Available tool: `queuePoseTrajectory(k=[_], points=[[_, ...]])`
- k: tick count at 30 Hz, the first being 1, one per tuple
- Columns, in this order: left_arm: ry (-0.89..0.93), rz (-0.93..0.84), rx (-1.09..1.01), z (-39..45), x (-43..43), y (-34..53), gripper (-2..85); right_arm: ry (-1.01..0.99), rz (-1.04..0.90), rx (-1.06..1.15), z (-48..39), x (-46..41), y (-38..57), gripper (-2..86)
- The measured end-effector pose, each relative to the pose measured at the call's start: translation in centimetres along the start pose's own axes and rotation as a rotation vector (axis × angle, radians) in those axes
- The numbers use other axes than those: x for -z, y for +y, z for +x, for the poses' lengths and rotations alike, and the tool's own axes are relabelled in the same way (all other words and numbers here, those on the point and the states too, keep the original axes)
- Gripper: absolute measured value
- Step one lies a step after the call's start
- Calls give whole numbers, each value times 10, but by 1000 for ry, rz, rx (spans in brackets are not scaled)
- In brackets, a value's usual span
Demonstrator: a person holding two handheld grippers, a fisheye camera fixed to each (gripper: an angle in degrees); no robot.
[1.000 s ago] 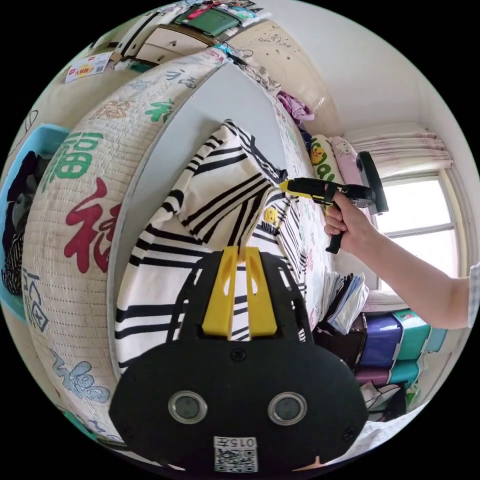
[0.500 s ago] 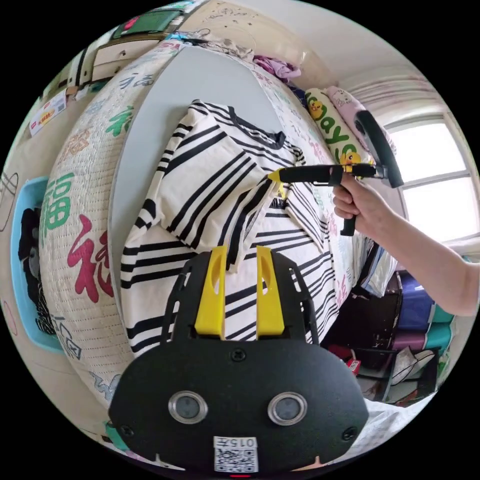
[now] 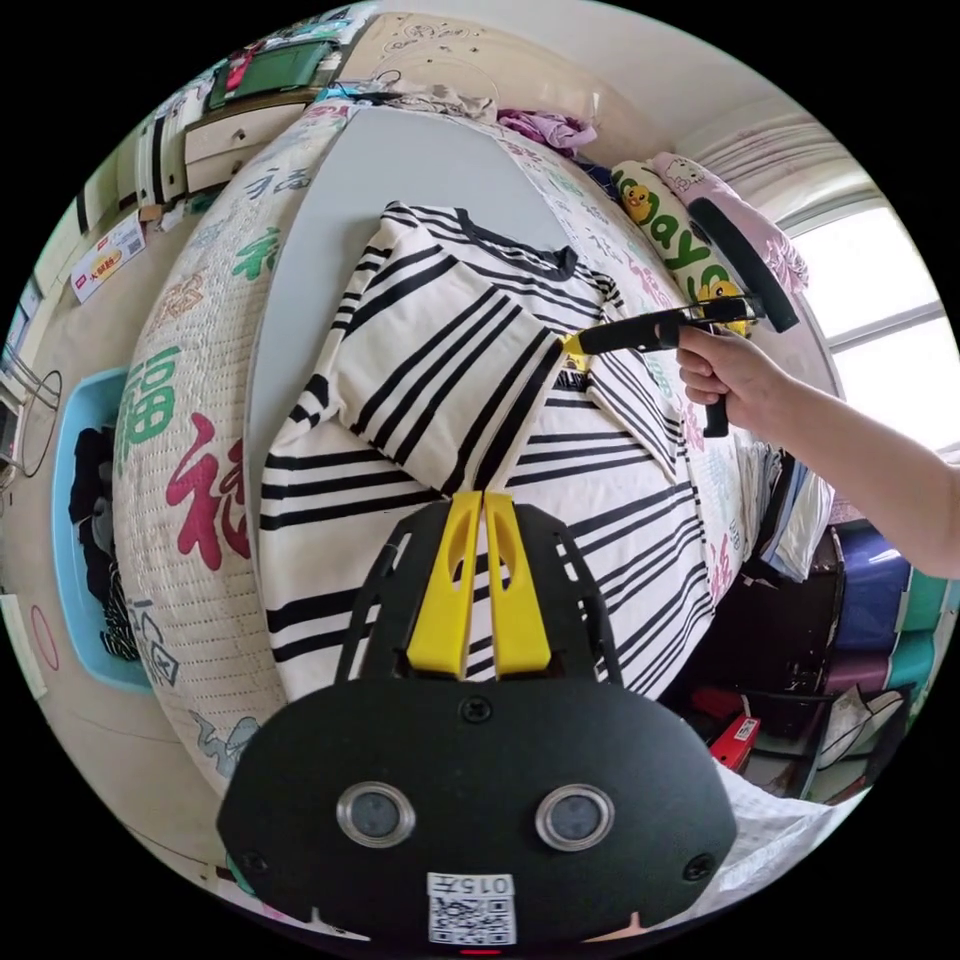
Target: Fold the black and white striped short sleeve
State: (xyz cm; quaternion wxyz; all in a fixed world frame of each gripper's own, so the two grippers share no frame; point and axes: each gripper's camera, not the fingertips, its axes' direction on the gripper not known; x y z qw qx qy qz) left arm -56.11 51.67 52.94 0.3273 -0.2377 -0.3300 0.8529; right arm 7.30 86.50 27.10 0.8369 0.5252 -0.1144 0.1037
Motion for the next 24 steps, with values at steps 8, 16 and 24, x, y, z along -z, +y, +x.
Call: queuePoseTrajectory(k=[8, 16, 24], points=[[45, -37, -29, 9, -1, -2, 24, -14, -21, 11, 19, 8, 14, -3], [-6, 156, 20, -23, 39, -74, 91, 32, 162, -245, 118, 64, 39, 81], [61, 161, 33, -32, 20, -195, 116, 75, 120, -332, 189, 65, 5, 129]])
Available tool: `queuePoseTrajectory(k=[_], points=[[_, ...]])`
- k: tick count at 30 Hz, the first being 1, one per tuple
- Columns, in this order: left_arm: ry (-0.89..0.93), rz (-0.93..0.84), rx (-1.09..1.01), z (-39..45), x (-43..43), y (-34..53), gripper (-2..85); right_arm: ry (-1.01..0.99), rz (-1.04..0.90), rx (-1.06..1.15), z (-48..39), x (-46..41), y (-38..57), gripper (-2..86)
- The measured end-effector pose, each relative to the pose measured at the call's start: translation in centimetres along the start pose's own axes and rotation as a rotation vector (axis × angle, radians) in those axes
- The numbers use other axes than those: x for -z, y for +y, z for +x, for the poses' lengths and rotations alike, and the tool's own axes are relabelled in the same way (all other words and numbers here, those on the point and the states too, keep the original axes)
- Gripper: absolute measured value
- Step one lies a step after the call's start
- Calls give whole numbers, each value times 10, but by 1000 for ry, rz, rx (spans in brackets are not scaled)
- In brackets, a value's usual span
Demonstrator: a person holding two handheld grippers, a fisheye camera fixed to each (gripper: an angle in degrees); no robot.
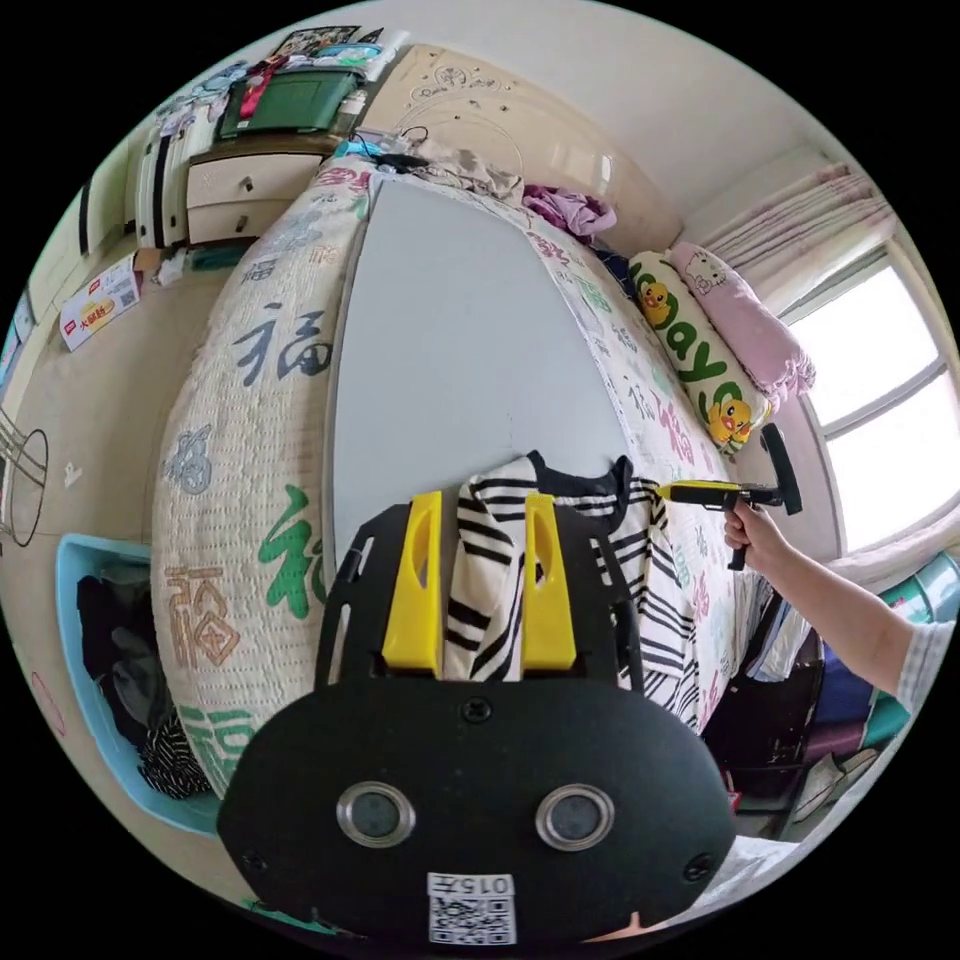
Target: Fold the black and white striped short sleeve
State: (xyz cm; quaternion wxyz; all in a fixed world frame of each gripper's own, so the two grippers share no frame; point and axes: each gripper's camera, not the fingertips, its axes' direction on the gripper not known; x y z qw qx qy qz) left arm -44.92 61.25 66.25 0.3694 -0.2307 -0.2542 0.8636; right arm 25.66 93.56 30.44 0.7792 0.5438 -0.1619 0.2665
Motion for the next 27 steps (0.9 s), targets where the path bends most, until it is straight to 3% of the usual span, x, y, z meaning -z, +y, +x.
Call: queuePoseTrajectory(k=[5, 7, 11, 21, 27], points=[[-69, -161, -54, 15, -36, -21, 102, -51, -55, 14, 9, -16, -7, 88], [-129, -271, -127, 27, -53, -20, 59, -25, -89, 34, 12, -24, -4, 55], [-199, -291, -202, 43, -55, -17, 15, -43, -103, -7, 25, -23, 2, 1], [-186, -60, -115, 61, -1, -35, 4, 12, 126, 43, 41, 35, 19, -8], [-109, 78, -243, 88, 44, 20, 3, -113, 277, 126, 57, 63, 85, -8]])
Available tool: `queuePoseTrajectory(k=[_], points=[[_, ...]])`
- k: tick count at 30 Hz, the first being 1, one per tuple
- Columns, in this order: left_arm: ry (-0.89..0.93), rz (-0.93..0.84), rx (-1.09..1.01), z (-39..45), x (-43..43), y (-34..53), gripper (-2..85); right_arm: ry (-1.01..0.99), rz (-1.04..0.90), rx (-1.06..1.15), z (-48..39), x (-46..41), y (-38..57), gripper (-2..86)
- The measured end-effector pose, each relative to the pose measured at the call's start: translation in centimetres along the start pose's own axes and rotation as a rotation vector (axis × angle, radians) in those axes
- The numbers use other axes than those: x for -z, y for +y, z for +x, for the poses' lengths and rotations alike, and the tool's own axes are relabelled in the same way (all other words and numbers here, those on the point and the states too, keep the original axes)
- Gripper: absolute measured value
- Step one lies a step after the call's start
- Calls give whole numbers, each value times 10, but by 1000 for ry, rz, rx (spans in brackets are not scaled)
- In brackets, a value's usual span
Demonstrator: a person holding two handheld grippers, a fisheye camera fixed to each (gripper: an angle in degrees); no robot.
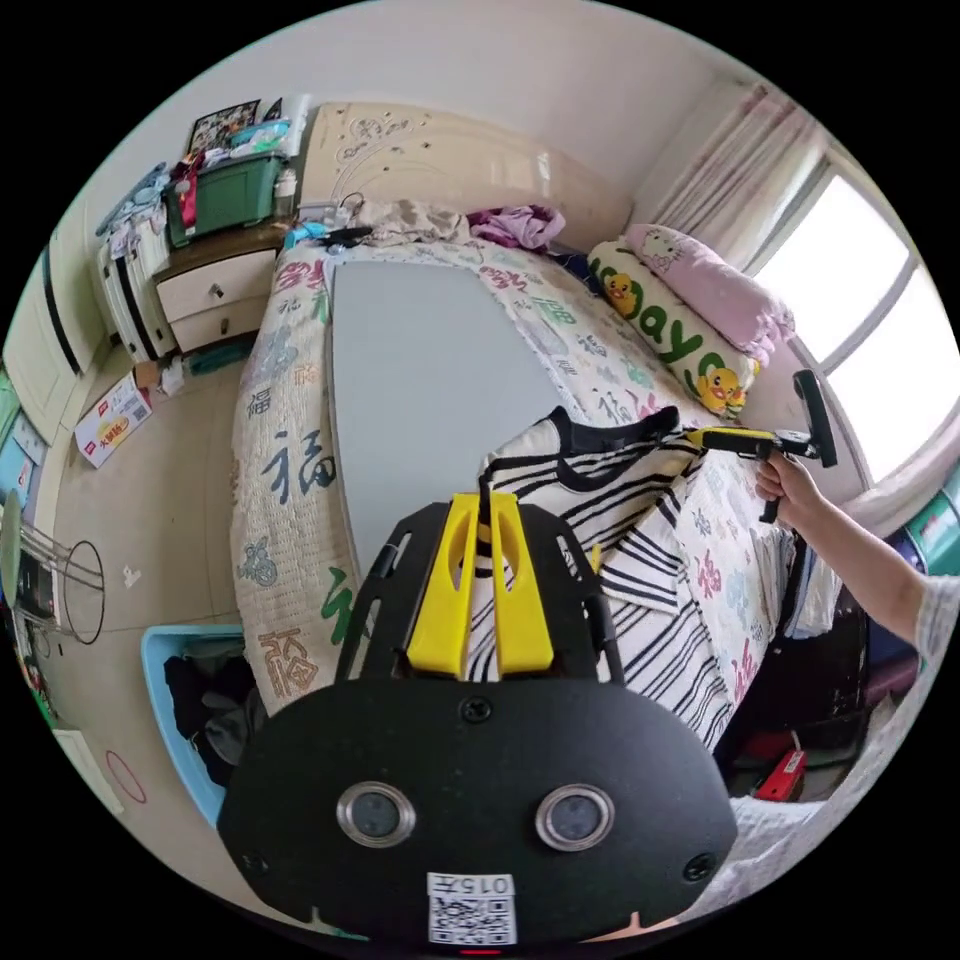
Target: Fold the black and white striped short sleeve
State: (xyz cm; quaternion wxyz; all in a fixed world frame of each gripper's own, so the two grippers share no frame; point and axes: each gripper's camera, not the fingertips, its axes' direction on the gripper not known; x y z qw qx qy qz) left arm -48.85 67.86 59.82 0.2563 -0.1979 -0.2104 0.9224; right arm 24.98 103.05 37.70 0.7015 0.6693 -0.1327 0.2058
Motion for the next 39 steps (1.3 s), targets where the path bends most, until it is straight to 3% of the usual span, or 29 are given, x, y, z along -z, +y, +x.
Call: queuePoseTrajectory(k=[3, 7, 15, 20, 26, 29, 33, 36, 39], points=[[117, -5, -41, 26, 26, 68, 1, -82, -20, 84, -2, 20, 76, -8], [223, -165, 28, 60, 29, 179, 3, -153, -241, 99, -4, 15, 203, -7], [152, -432, 290, 85, -30, 309, 55, -121, -587, 28, 2, -76, 355, 29], [117, -441, 371, 89, -27, 315, 65, -85, -604, -74, 22, -86, 379, 27], [161, -332, 289, 128, -37, 282, 61, -260, -473, -67, 15, -93, 374, 5], [204, -390, 289, 146, -70, 282, 59, -270, -514, -39, 5, -120, 383, 1], [95, -566, 279, 158, -110, 303, 25, -204, -602, -38, 6, -148, 409, -4], [86, -545, 303, 160, -115, 309, 0, -146, -549, 59, 4, -153, 428, -5], [10, -633, 211, 174, -126, 296, -5, -38, -558, 159, -10, -160, 436, -4]])
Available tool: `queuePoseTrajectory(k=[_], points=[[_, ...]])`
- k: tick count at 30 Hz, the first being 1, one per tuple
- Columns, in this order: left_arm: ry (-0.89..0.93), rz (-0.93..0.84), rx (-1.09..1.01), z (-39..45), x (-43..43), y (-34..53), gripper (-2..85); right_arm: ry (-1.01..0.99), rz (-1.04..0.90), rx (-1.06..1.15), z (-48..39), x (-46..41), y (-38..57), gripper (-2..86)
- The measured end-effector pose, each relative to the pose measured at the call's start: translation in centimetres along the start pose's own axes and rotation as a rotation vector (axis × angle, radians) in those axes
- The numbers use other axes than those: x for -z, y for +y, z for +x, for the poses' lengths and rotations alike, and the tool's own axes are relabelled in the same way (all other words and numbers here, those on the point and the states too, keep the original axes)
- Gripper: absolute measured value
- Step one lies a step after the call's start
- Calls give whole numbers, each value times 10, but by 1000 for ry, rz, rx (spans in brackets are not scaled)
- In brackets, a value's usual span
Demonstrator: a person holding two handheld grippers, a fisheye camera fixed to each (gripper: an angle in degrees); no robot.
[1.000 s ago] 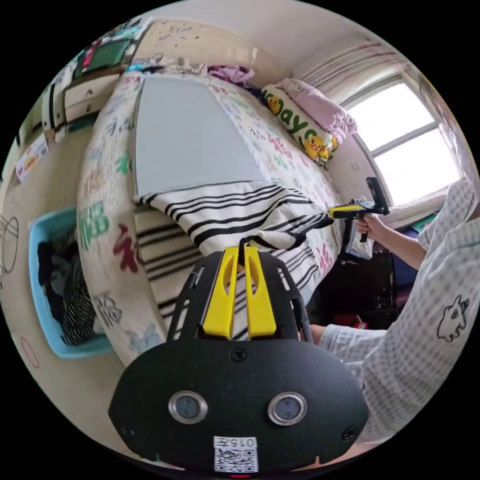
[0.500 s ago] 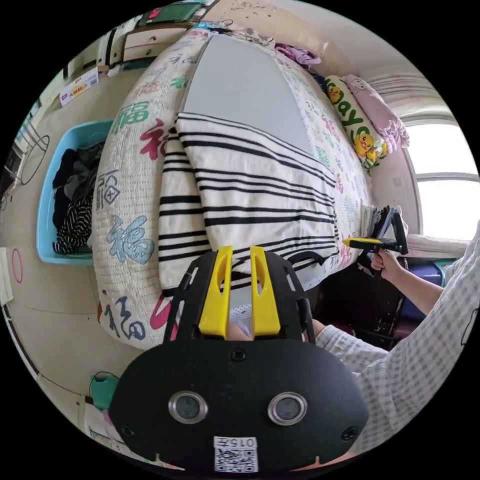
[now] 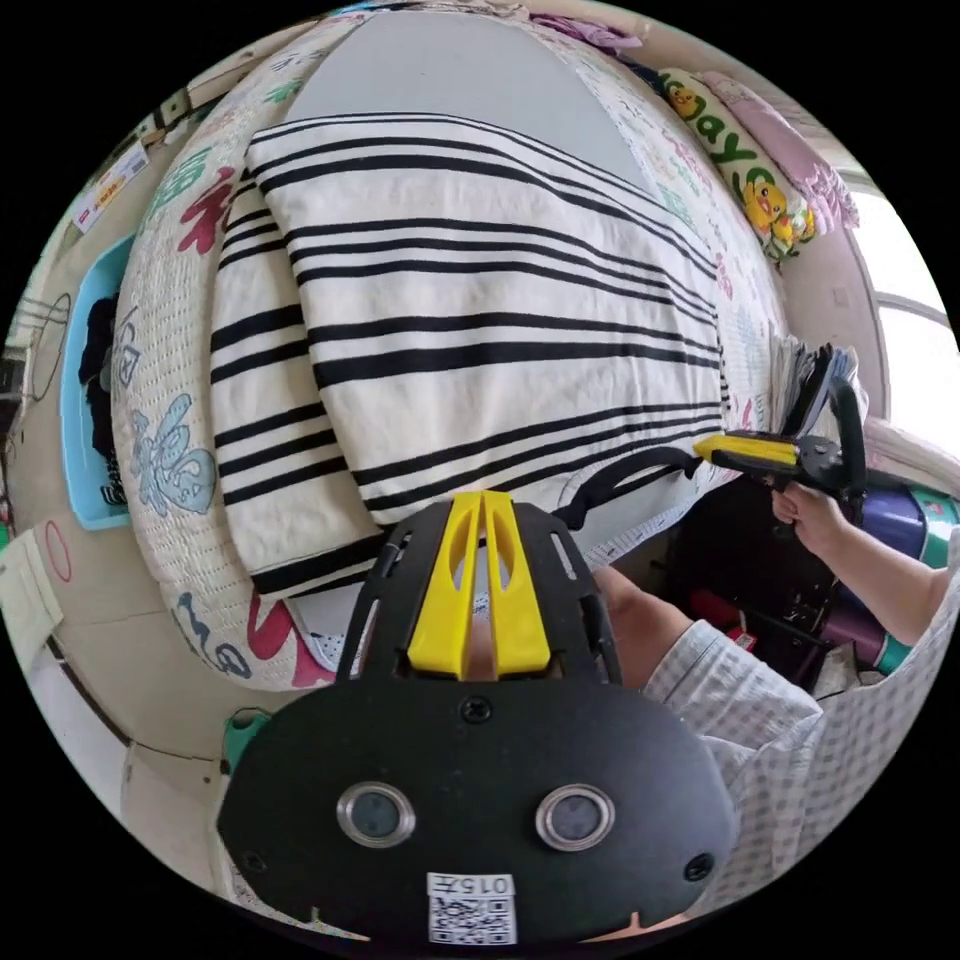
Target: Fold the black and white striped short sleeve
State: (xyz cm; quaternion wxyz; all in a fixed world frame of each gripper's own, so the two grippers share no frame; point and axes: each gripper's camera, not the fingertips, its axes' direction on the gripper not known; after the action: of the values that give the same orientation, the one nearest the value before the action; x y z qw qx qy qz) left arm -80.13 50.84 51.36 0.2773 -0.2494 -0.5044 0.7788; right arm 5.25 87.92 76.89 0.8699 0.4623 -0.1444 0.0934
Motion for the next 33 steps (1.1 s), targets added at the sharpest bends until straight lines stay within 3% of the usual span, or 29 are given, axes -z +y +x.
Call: queuePoseTrajectory(k=[2, 5, 11, 13, 19, 21, 24, 28, 33], points=[[-77, -61, -53, 14, -3, -11, -4, 22, -7, -14, -2, -6, 0, -2], [-105, -151, -56, 23, -3, -28, 11, -102, 13, -141, 20, -9, 11, 10], [-144, 16, -208, 58, 49, -89, 74, -209, 220, -487, 95, -1, 76, 62], [-82, 107, -299, 89, 64, -130, 81, -235, 229, -586, 119, -15, 95, 78], [58, 202, -431, 184, 39, -241, 122, -356, 221, -661, 138, -64, 103, 103], [83, 174, -455, 211, 24, -270, 131, -340, 212, -669, 137, -74, 99, 96], [-27, 60, -510, 248, -10, -305, 123, -258, 189, -698, 130, -82, 95, 69], [-153, -135, -535, 264, -46, -328, 40, -371, 221, -676, 130, -92, 101, 18], [-186, -114, -569, 271, -31, -334, 9, -482, 301, -703, 147, -92, 123, 4]])
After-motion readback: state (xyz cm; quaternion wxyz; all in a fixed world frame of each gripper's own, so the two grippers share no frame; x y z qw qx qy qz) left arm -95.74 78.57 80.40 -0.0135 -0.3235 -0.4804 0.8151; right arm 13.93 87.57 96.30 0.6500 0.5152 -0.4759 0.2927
